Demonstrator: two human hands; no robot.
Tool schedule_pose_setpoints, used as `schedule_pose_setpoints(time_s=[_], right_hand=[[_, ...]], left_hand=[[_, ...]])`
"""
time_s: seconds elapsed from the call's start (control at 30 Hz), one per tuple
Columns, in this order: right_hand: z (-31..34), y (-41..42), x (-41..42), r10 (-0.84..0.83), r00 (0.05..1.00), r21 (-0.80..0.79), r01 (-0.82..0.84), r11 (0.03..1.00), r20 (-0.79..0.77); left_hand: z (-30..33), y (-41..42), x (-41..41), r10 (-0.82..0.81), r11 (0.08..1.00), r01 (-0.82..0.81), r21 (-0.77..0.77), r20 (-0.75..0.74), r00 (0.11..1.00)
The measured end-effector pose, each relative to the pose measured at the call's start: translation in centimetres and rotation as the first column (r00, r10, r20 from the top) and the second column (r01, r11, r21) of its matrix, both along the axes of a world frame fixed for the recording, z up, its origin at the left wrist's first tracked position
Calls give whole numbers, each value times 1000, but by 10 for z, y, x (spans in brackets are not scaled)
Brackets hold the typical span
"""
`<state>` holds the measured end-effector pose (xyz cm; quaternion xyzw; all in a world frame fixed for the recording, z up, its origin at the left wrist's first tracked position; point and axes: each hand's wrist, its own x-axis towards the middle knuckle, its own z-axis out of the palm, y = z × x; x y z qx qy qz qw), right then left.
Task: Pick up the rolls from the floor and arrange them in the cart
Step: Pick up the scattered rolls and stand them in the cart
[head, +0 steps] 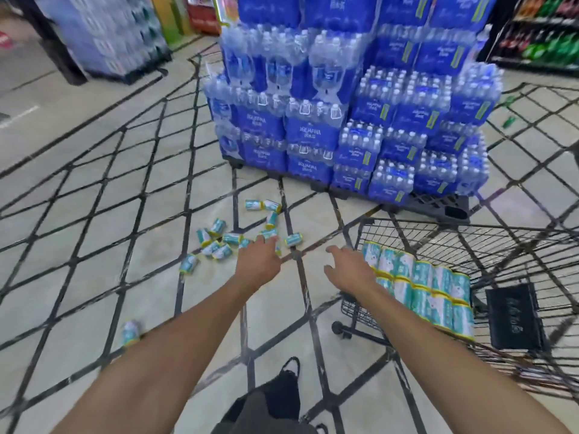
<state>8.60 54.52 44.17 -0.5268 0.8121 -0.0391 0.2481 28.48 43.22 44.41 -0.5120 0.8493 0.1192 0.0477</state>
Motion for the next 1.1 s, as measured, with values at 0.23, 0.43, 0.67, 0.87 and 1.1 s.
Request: schedule_pose_setpoints(time_s=[0.23,0.43,0.67,0.87,1.1], right_hand=[[-19,-80,25,99,995,59,-97,994,-27],[-46,-174,32,120,993,118,-118,986,-15],[-81,-273,20,43,998,220,-50,974,38],[-134,-348,-6,12,998,283,-28,959,59],[-243,-466,-75,93,993,329,-112,938,72]], left_hand=[[-24,-52,42,54,999,-54,0,31,998],[-54,-143,48,88,992,-93,82,64,994],[-84,-256,36,64,981,-77,180,77,995],[-140,-339,1,54,947,-89,309,120,991],[-250,-435,-69,281,816,-306,491,127,951]])
